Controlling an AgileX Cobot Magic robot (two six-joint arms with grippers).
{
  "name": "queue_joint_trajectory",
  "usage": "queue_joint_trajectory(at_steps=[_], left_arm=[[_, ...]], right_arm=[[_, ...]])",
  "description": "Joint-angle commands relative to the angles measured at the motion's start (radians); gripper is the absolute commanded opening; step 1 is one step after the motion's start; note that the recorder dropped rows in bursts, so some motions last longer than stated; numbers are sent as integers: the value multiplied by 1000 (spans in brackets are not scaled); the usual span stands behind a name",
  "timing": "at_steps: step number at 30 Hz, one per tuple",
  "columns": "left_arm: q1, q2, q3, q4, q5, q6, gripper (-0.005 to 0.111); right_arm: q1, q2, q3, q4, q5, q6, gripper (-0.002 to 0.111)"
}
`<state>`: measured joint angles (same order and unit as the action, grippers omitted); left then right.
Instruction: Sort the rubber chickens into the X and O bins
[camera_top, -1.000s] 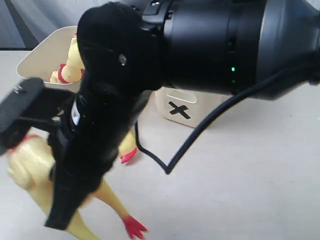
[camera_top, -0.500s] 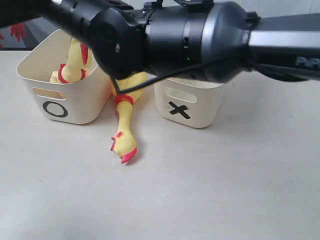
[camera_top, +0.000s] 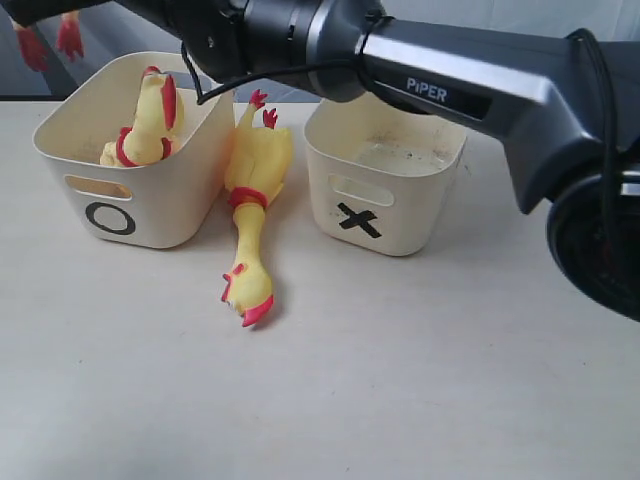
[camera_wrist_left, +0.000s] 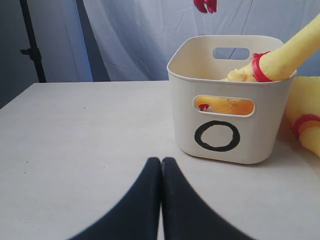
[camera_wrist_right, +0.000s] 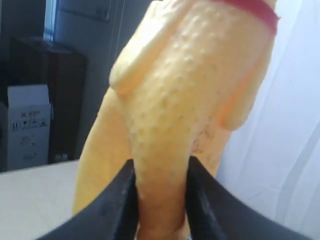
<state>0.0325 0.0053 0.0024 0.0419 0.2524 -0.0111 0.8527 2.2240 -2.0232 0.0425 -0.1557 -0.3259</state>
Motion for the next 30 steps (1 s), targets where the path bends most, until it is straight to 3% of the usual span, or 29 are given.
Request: queue_joint_trajectory(at_steps=[1, 3, 8, 14, 20, 24, 30], left_arm=[[-4, -5, -2, 0, -14, -6, 0], [-4, -5, -2, 0, -14, -6, 0], [-4, -5, -2, 0, -14, -6, 0], [-4, -5, -2, 0, -14, -6, 0], [-4, -5, -2, 0, -14, -6, 0], [-4, -5, -2, 0, -14, -6, 0], [-4, -5, -2, 0, -14, -6, 0]], right_arm=[[-16, 20, -49, -4, 56, -78, 66], [-22, 20, -49, 22, 56, -78, 70], [-25, -48, -49, 103, 105, -74, 54], [-25, -177, -49, 29, 494, -74, 54], [-20, -244, -49, -27, 989, -78, 38], [-20, -223, -40, 33, 1340, -36, 45], [-18, -171, 71, 83, 1377, 58, 47]])
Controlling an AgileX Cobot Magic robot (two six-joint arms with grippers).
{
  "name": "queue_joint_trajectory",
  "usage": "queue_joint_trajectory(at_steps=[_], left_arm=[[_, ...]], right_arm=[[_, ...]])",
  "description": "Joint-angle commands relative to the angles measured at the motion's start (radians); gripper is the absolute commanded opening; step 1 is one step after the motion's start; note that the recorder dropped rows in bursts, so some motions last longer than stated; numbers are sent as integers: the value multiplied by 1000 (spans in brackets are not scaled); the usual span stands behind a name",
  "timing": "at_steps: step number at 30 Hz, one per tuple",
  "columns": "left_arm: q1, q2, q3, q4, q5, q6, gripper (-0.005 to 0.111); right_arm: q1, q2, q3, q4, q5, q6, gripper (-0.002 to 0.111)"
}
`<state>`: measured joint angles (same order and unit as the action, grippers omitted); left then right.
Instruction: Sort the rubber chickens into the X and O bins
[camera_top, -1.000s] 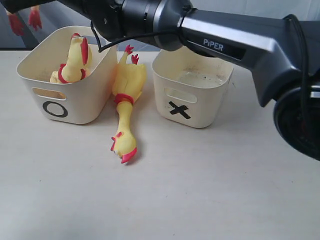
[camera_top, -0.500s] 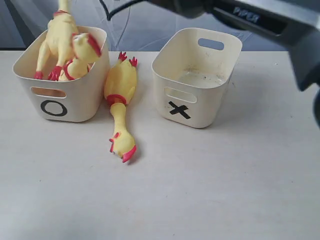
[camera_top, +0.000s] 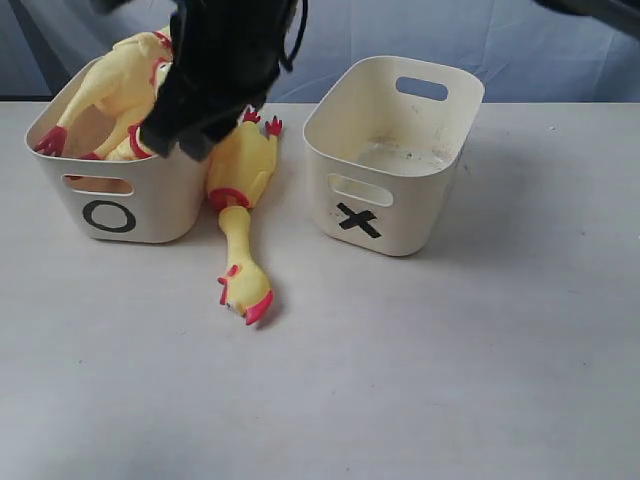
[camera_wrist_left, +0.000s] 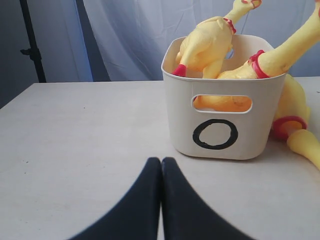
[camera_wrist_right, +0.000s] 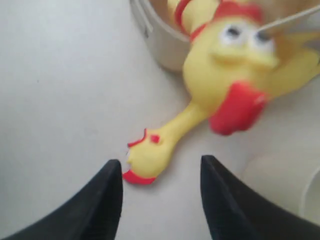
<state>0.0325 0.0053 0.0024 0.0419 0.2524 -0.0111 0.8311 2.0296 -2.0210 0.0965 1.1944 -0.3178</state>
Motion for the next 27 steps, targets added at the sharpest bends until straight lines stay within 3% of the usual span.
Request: queue_joint_trajectory(at_steps=[1, 5, 15, 19, 22, 27], left_arm=[[-4, -5, -2, 0, -14, -6, 0], [-4, -5, -2, 0, -14, -6, 0], [-4, -5, -2, 0, -14, -6, 0], [-4, -5, -2, 0, -14, -6, 0], [-4, -5, -2, 0, -14, -6, 0], [-4, -5, -2, 0, -14, -6, 0]], right_arm=[[3, 32, 85, 37, 27, 50, 47], [7, 73, 157, 71, 20, 58, 47], [7, 225, 206, 212, -256, 65, 51], [7, 301, 206, 139, -273, 90, 73], [7, 315, 206, 17, -287, 166, 73], [8, 288, 206, 1, -261, 166, 73]])
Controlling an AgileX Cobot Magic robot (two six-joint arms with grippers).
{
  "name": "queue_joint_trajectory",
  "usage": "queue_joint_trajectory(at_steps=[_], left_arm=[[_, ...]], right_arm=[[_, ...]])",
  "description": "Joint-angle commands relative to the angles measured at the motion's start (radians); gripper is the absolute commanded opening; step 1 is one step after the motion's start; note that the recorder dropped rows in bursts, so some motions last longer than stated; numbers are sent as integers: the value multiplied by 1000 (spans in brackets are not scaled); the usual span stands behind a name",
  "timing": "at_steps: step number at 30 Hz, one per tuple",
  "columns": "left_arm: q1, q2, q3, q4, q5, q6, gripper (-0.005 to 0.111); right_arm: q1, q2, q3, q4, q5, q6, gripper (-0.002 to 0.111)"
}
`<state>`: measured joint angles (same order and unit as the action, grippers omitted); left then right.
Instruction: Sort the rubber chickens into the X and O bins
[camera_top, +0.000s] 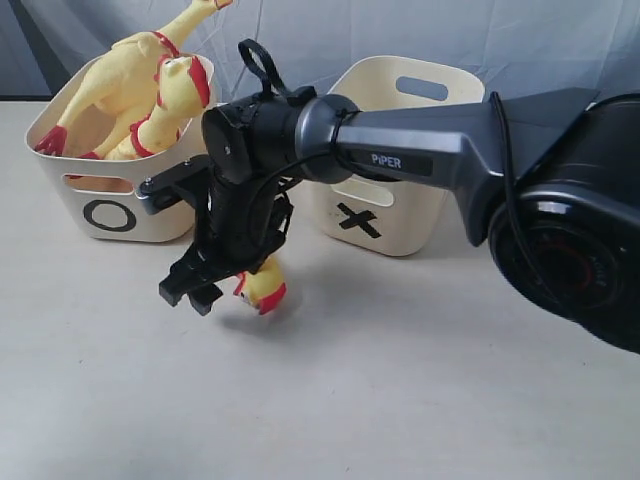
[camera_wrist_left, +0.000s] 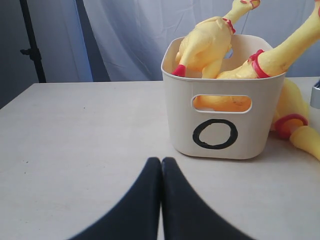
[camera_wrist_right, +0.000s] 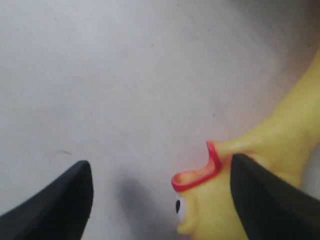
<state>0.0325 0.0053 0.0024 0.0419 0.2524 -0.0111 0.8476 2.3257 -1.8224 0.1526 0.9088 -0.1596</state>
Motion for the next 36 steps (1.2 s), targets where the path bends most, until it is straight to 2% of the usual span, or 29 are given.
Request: queue_joint_trajectory(at_steps=[1, 7, 13, 15, 19, 26, 28, 36], left_arm=[[-4, -5, -2, 0, -14, -6, 0], [-4, -5, -2, 0, -14, -6, 0], [-4, -5, -2, 0, -14, -6, 0], [-4, -5, -2, 0, -14, -6, 0], [-4, -5, -2, -2, -14, -6, 0], [-4, -5, -2, -2, -14, -6, 0], [-4, -5, -2, -2, -14, -6, 0], [-4, -5, -2, -2, -14, -6, 0]], right_arm=[[-9, -13, 7, -64, 32, 8, 73], [-9, -45, 7, -188, 133, 68, 73], [-9, -45, 7, -320, 112, 165, 71], [-9, -45, 7, -326, 110, 183, 63], [-9, -21, 7, -301, 145, 183, 33], [-9, 69, 7, -273, 312, 183, 10], [-9, 88, 15, -277, 312, 169, -1], [-9, -2, 118, -189, 312, 160, -1]])
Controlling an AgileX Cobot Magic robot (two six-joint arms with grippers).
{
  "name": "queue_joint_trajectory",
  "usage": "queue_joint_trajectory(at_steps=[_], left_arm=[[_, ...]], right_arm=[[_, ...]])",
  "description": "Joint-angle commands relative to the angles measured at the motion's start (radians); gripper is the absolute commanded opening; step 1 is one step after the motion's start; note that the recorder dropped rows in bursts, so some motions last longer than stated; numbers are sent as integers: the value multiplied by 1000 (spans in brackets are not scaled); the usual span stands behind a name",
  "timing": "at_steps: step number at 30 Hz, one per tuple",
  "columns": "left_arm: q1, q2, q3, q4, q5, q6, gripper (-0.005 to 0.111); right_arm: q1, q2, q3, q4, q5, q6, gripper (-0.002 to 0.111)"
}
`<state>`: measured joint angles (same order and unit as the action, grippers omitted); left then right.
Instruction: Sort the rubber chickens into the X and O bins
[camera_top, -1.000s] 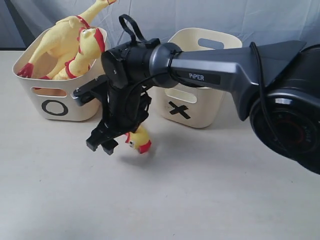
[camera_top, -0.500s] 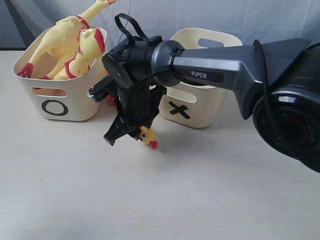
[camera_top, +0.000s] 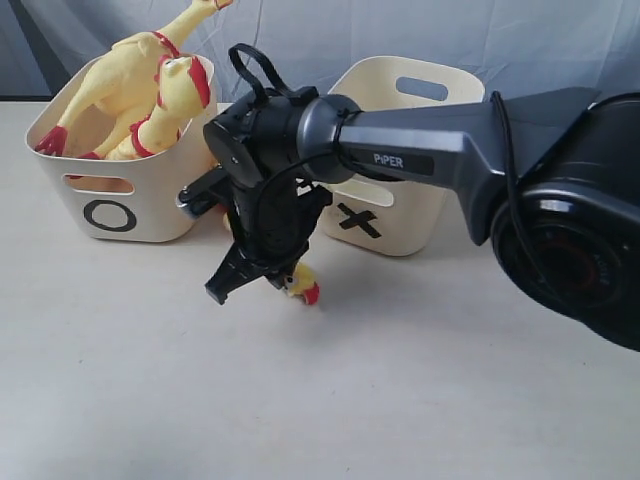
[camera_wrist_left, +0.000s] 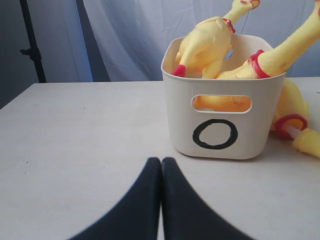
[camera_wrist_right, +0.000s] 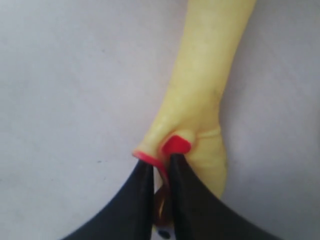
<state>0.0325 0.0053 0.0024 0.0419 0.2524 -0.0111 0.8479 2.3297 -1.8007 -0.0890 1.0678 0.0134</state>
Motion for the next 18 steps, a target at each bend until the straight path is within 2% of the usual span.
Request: queue_joint_trajectory(at_steps=[1, 12, 18], left_arm=[[-4, -5, -2, -2, -14, -6, 0], [-4, -5, -2, -2, -14, -6, 0], [-4, -5, -2, -2, -14, -6, 0]], right_arm=[[-9, -29, 117, 53, 153, -20, -1], [-9, -333, 346, 56, 153, -73, -1], [-9, -551, 418, 180, 153, -163, -1]])
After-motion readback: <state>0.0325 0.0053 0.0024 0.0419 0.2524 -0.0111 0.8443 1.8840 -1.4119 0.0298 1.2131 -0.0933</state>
